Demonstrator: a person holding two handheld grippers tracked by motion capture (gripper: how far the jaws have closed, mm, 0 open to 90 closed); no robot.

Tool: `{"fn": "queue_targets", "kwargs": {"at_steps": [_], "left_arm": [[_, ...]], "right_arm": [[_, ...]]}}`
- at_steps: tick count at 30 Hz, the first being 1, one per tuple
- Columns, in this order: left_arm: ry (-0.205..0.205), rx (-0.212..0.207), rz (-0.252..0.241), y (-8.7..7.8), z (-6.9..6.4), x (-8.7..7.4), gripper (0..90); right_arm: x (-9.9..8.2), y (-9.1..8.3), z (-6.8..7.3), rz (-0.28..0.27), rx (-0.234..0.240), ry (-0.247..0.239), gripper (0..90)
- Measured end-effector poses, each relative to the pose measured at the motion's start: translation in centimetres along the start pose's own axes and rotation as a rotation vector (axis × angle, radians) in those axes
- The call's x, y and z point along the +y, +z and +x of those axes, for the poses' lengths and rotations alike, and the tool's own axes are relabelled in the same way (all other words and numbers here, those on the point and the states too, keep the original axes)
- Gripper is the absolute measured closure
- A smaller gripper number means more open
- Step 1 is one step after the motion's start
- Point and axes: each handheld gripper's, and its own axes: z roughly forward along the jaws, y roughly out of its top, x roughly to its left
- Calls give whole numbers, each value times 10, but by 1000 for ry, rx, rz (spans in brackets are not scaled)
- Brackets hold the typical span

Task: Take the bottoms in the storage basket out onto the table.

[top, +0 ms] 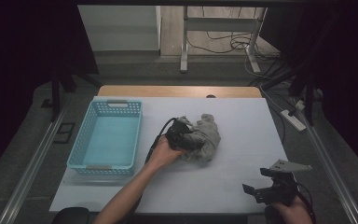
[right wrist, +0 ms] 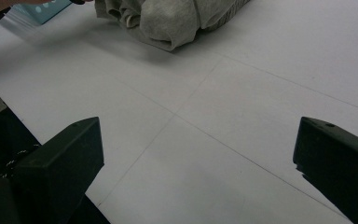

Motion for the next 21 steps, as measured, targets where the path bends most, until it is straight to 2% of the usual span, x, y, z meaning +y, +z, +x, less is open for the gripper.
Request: {"fn": "queue_targets", "kwargs": {"at_steps": [5, 9, 11, 17, 21], "left_arm": [[-8, 0, 10, -1, -1, 2, 129], [-3, -6, 24, -3, -3, 4, 70], [7, 3, 26, -3, -4, 4, 40], [17, 17, 13, -5, -6, 4, 0], [10, 5, 1, -7, -5, 3, 0]], "right_arm": [[0, 0, 0, 1, 1, -1, 20], [0, 0, 0, 0, 1, 0, 20], [0, 0, 0, 2, 2, -1, 20], [0, 1, 1, 3, 3, -5, 20], [0, 1, 1, 4, 3, -5, 20]]}}
